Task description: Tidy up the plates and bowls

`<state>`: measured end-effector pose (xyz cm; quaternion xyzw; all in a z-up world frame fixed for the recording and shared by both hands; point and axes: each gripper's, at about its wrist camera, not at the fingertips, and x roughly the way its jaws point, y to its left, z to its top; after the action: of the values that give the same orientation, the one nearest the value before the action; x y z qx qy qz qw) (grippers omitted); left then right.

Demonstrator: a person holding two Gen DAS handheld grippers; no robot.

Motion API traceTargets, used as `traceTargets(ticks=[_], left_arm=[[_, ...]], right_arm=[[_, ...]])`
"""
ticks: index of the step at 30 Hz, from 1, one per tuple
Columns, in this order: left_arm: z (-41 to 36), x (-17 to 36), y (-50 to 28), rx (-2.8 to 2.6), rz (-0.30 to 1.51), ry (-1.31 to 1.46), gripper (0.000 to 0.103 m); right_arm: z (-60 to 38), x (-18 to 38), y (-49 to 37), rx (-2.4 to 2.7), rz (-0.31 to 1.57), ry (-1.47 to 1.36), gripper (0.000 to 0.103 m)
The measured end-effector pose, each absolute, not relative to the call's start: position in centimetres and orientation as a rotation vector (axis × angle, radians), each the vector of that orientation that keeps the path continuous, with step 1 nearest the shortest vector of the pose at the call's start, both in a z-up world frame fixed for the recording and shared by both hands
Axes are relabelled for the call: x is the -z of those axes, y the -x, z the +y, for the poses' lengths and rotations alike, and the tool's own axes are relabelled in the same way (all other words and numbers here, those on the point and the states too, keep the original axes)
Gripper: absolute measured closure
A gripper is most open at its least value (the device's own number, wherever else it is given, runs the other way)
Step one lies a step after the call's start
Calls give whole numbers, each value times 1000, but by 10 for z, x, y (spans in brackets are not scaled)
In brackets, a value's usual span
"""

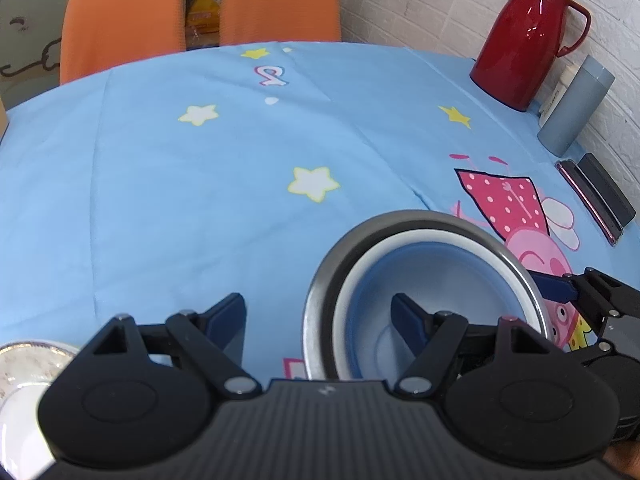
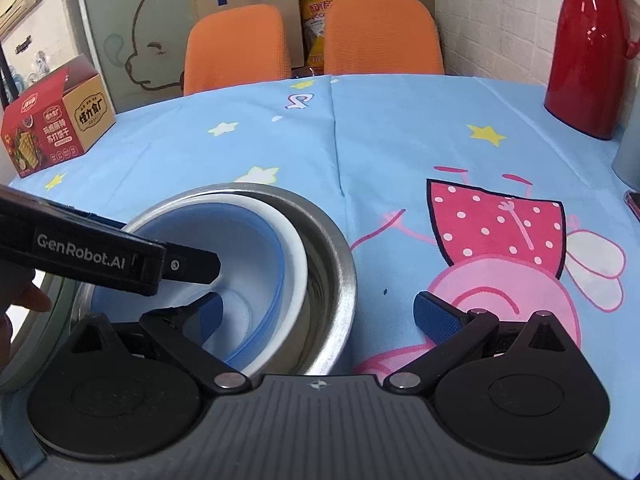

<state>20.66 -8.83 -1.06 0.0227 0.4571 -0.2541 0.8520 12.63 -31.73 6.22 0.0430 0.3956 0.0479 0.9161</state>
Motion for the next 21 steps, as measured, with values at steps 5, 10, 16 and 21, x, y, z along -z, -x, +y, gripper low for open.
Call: traceTargets(ticks=[5,10,16,21], left_arm=[[-87,10,-208,559,973,-10,29],[-92,11,-203,578,949,-36,33],[-100,12,-200,579,940,-75,34],[-98,12,-194,582,936,-53,50]], right_arm=[[-318,-68,-120,-100,770,-78,0],[-316,-60,-123,-133,791,-101,0],[-318,-60,-113,-137,777,-110,0],[-313,-59,-110,-180,746,-127,24]])
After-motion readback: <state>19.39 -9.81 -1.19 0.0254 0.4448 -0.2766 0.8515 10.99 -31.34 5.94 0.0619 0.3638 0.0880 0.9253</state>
